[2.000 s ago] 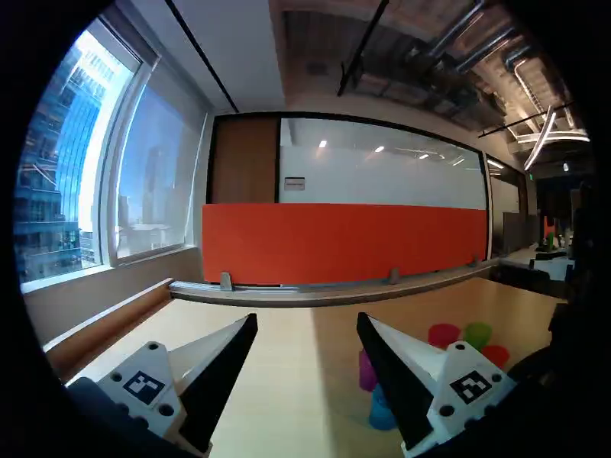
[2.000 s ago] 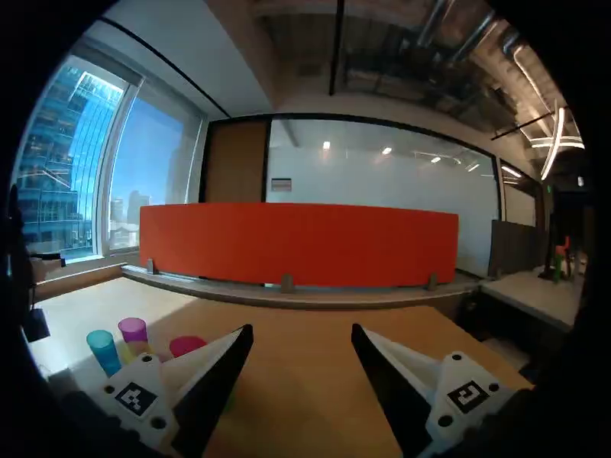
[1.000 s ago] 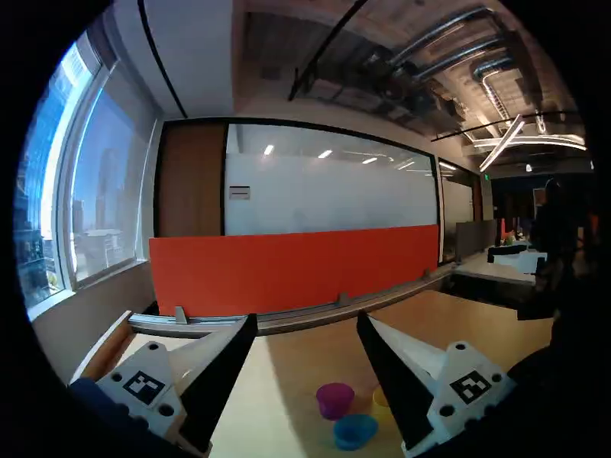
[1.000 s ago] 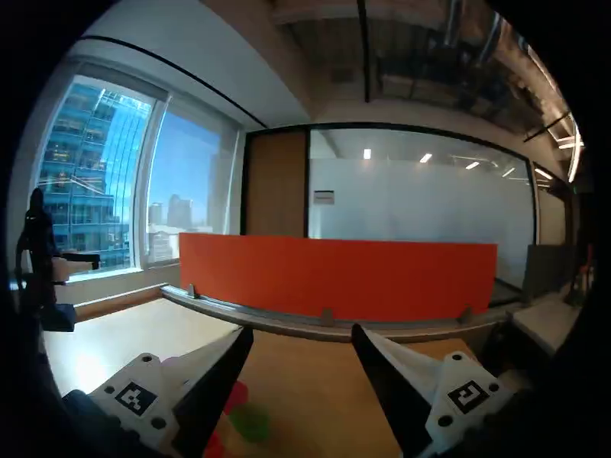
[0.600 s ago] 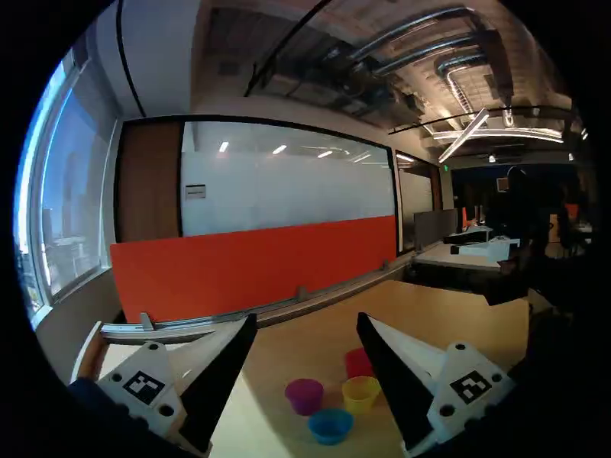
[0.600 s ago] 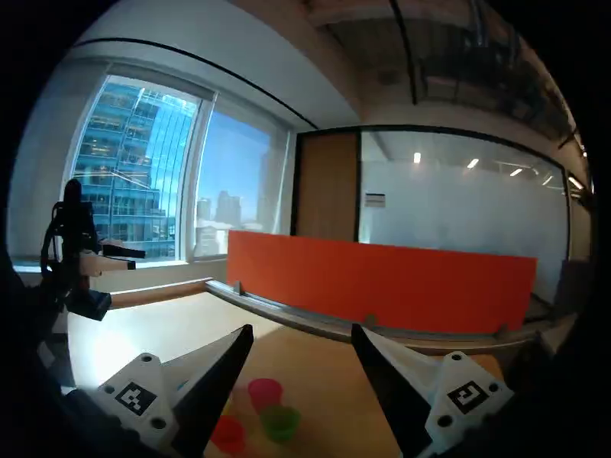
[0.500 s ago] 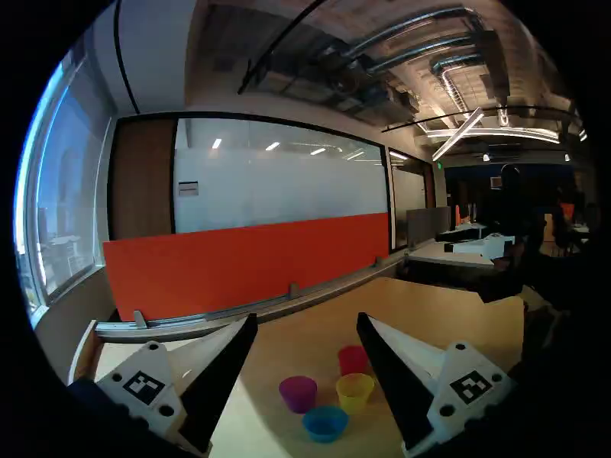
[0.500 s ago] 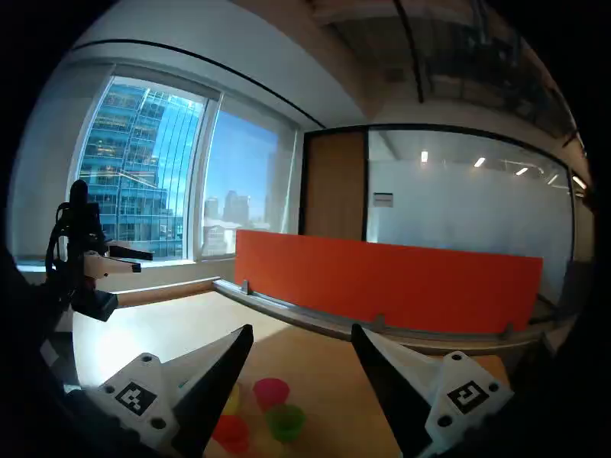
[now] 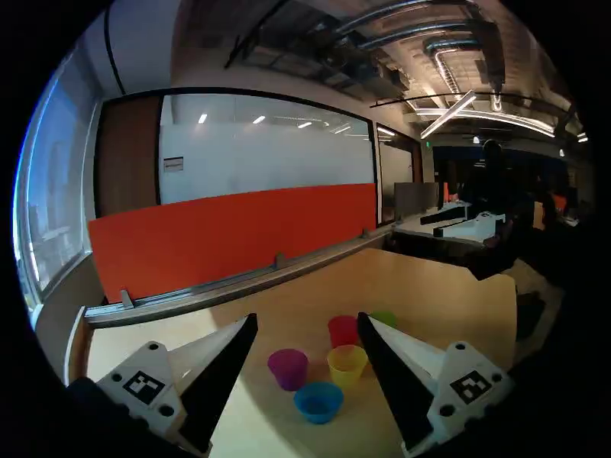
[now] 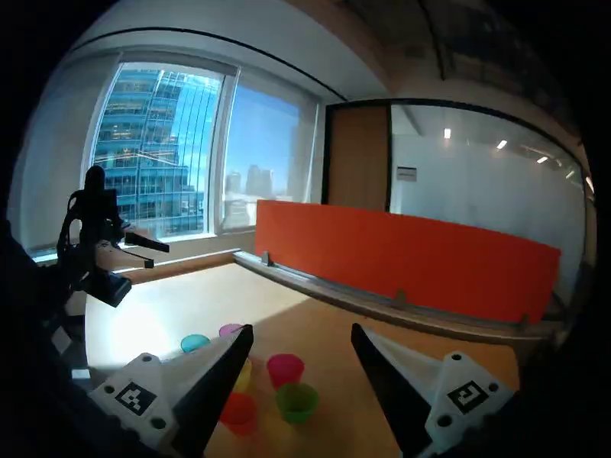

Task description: Pour water

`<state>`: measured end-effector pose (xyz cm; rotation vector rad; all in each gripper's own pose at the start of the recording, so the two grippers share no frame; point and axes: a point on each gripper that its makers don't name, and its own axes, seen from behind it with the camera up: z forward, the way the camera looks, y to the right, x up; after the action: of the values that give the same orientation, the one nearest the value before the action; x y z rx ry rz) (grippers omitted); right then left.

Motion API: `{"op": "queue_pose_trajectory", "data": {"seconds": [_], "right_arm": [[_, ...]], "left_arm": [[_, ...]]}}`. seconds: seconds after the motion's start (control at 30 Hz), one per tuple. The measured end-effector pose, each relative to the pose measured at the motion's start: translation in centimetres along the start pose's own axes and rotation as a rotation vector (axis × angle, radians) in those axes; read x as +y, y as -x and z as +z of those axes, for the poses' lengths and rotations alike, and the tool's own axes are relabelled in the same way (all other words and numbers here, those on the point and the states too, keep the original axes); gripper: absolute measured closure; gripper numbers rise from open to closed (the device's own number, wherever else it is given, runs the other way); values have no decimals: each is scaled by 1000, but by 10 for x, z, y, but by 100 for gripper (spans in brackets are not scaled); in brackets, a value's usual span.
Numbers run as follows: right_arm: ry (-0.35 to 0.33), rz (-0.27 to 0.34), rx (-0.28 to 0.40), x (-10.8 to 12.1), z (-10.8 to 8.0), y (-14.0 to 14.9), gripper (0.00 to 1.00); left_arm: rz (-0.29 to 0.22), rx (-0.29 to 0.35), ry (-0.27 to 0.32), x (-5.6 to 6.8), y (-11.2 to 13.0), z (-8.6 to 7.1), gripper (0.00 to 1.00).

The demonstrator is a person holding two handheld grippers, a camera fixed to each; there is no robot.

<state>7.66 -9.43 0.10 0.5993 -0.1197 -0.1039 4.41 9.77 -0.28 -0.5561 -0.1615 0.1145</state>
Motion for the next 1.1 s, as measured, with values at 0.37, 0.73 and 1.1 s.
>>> {"op": "queue_pose_trajectory", "data": {"seconds": [0.37, 0.73, 1.1], "right_arm": [[-25, -8, -65, 4, 12, 26, 1], [-62, 1, -137, 1, 31, 66, 1], [-74, -2, -200, 1, 49, 103, 1]], "left_arm": [[5, -42, 30, -7, 23, 11, 4], [-14, -112, 76, -4, 68, 26, 3], [-44, -179, 96, -1, 111, 36, 3]]}}
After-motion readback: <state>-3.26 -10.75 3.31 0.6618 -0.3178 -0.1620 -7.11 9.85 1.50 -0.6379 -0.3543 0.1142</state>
